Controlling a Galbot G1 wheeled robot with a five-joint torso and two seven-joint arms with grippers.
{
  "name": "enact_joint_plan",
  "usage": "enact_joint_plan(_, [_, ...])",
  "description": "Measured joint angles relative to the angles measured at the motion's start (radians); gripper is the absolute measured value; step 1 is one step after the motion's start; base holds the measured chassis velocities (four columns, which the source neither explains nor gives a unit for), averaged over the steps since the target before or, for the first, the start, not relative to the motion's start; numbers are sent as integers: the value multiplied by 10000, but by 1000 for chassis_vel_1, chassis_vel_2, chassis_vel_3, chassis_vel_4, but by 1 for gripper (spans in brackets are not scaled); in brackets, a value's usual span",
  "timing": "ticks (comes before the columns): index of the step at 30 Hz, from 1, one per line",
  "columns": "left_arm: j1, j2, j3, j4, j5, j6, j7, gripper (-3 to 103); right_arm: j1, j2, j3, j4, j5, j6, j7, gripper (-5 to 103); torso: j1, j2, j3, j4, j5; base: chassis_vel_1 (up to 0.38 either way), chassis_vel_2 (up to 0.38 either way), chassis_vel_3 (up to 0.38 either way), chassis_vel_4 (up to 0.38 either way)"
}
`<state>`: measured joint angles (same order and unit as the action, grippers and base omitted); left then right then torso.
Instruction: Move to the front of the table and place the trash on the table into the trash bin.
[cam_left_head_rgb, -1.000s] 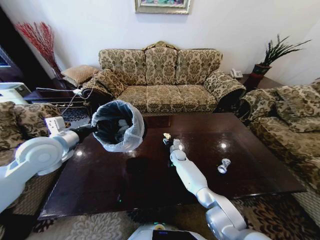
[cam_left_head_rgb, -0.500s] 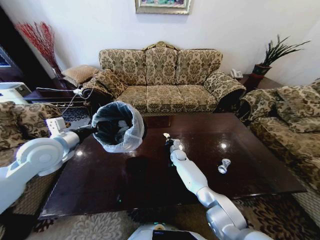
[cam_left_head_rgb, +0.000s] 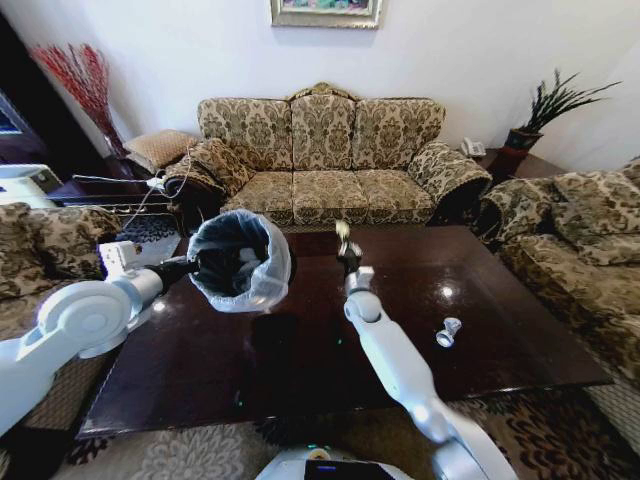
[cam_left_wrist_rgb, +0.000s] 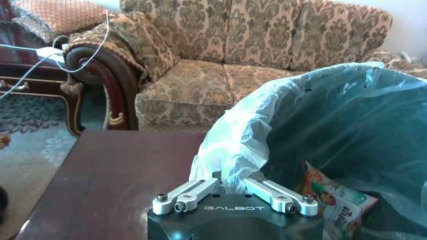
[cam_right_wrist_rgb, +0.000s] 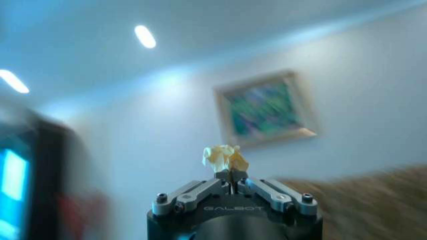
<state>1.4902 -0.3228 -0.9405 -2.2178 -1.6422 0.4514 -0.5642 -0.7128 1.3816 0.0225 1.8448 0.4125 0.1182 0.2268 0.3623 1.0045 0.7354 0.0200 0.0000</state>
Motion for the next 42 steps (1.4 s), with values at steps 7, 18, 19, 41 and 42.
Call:
enact_joint_plan(7, [183, 208, 65, -363, -119, 122, -156, 0, 140, -660, -1892, 2743, 1205, -807, -1339, 0, -1, 0, 0, 4, -1, 0, 0, 0, 0])
enact_joint_plan(18, [164, 133, -4, -752, -310, 147, -290, 0, -128, -733, -3604, 2819, 661, -1354, -1390, 0, 0, 0, 1, 3, 1, 0, 0, 0, 0])
enact_joint_plan(19, [169, 97, -4, -753, -310, 150, -292, 0, -158, -803, -3714, 2745, 495, -1361, -1366, 0, -1, 0, 1, 4, -1, 0, 0, 0, 0])
enact_joint_plan(41, [110, -132, 153, -347, -156, 123, -221, 0, -513, -1236, -3442, 2547, 329, -1050, -1436, 41, 1, -2, 2, 3, 2, 0, 0, 0, 0])
enact_joint_plan(42, [135, -159, 164, -347, -96, 116, -213, 0, -540, -1236, -3387, 2575, 399, -990, -1457, 46, 1, -2, 2, 3, 2, 0, 0, 0, 0])
